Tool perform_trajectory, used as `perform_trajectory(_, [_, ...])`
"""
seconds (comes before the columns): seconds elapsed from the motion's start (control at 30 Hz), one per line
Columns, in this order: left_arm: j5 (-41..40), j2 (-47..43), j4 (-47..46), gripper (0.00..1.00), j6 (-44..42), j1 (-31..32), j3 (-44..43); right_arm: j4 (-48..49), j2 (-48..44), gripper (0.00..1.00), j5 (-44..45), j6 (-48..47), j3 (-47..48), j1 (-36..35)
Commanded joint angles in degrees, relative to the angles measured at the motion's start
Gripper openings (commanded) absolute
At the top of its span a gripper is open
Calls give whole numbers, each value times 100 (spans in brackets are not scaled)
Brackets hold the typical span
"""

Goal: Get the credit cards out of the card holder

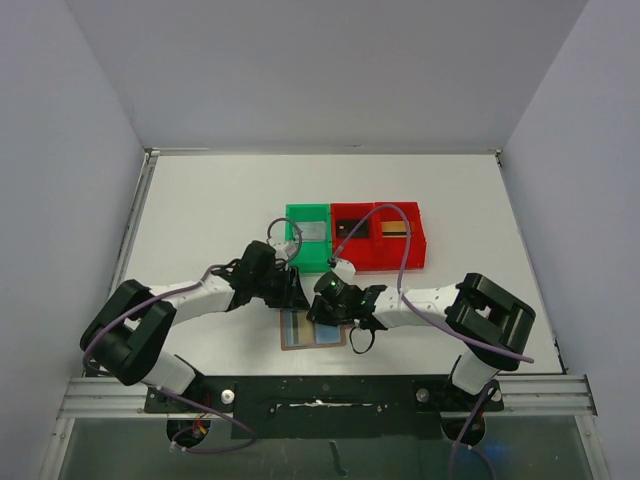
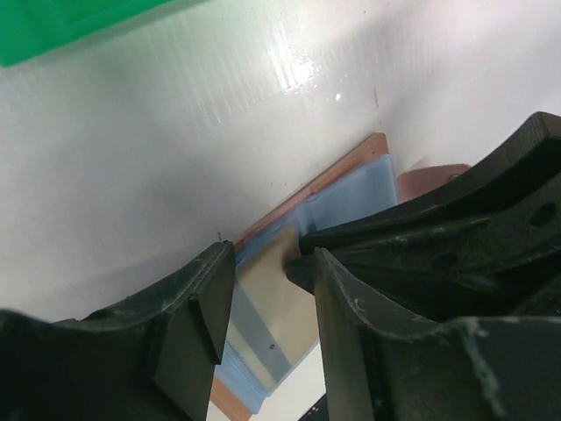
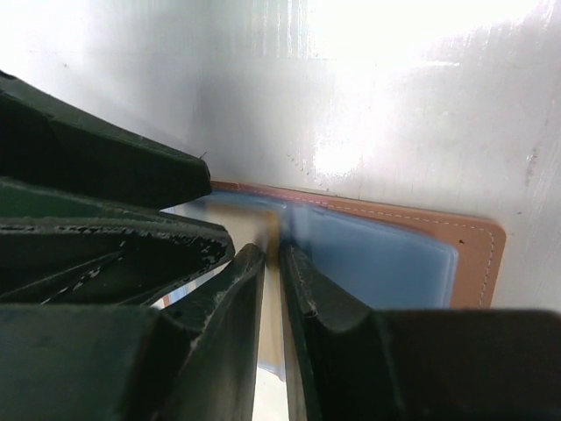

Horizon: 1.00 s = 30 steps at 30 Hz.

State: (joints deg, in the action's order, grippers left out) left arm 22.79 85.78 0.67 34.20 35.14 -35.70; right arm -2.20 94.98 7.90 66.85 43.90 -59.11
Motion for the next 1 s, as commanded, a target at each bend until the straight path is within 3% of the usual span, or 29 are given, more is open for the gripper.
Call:
perform_trajectory(0.0, [382,-325,-38,39,166,43,73,-320,857,17,-69,5,-397,-20])
perform_trajectory(0.3, [673,-423,191,34,164,54,69,-163,850,19,-146,19,-500,24])
perform_trajectory(0.5, [-214,-608,782,36,63,43,-109,-98,777,23,-166,-49,-515,21])
perform_trajectory(0.8, [-1797,-2211,1234,37,1240,-74,463,-1209,414,46,531,-521,331,-264])
perform_trajectory(0.97, [-2592,-3365,1963,42,1732,-264,727,-2352,283,70,1350,-447,1326,-646])
